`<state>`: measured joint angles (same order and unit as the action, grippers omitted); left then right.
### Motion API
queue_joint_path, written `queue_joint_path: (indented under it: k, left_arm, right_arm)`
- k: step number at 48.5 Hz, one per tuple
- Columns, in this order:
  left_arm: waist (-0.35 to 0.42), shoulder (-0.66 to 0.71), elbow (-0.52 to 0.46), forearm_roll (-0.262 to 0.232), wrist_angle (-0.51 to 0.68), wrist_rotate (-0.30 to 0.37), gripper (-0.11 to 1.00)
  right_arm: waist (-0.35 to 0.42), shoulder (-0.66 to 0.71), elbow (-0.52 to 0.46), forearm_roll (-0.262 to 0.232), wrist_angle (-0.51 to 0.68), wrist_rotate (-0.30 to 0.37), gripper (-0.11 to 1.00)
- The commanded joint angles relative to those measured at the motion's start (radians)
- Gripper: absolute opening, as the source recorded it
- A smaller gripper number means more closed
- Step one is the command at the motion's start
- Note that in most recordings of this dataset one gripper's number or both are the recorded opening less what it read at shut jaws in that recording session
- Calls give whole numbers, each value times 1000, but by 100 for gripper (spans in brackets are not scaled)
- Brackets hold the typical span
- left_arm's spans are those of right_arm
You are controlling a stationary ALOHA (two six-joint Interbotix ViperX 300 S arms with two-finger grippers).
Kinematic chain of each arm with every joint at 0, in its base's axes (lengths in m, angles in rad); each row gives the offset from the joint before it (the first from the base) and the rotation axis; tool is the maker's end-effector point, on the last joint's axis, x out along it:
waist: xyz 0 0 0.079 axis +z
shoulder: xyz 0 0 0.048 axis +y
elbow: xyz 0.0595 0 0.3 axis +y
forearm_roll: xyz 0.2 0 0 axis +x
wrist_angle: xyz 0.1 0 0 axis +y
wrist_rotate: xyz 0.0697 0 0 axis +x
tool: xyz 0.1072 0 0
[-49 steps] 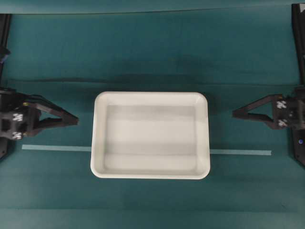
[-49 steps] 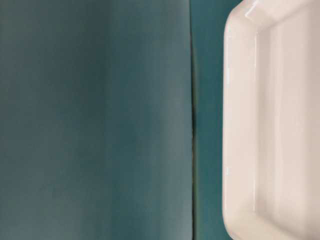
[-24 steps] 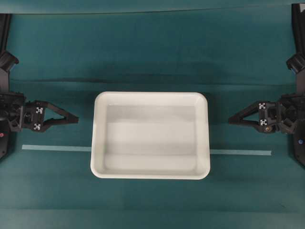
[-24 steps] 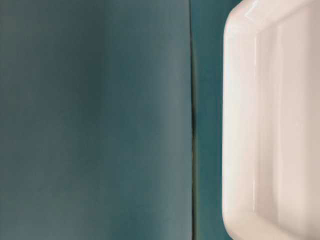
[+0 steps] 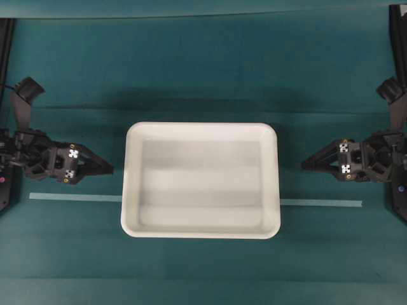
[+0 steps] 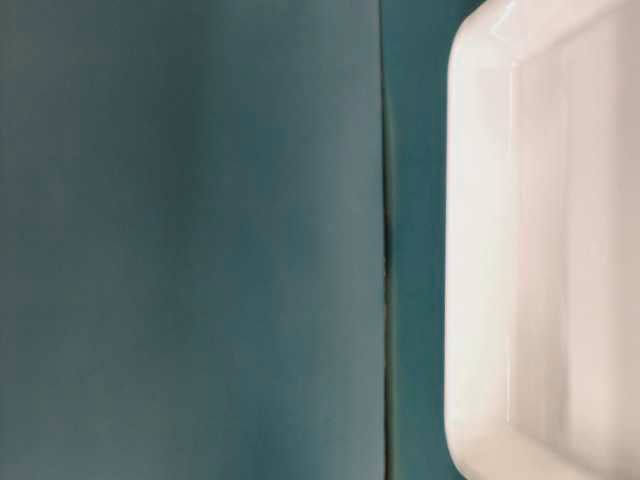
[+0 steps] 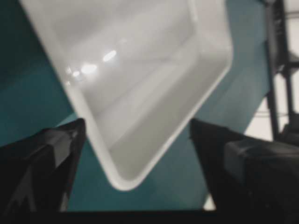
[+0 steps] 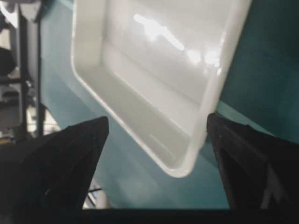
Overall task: Lift the white case with both hands.
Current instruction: 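Move both grippers inward toward the left and right rims of the white tray, then close both grippers on the tray's left and right side walls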
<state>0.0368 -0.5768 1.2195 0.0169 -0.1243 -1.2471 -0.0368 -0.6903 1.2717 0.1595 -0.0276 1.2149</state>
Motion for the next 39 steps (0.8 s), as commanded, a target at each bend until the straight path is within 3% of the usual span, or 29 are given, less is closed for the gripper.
queue_joint_path:
  k: [1, 10, 20, 31, 39]
  left_arm:
    - [-3, 61, 9, 6, -81, 0, 94]
    - [2, 169, 75, 5, -324, 3, 95]
    - [0, 302, 92, 6, -443, 5, 95]
    - [15, 410, 104, 5, -606, 6, 94]
    - [14, 437, 89, 5, -614, 8, 94]
  right_arm:
    - [25, 67, 12, 2, -77, 3, 90]
    - [52, 206, 58, 15, -321, 31, 90]
    - [77, 367, 78, 15, -540, 80, 90]
    - [91, 485, 75, 15, -635, 83, 90]
    - [92, 554, 58, 14, -683, 81, 90]
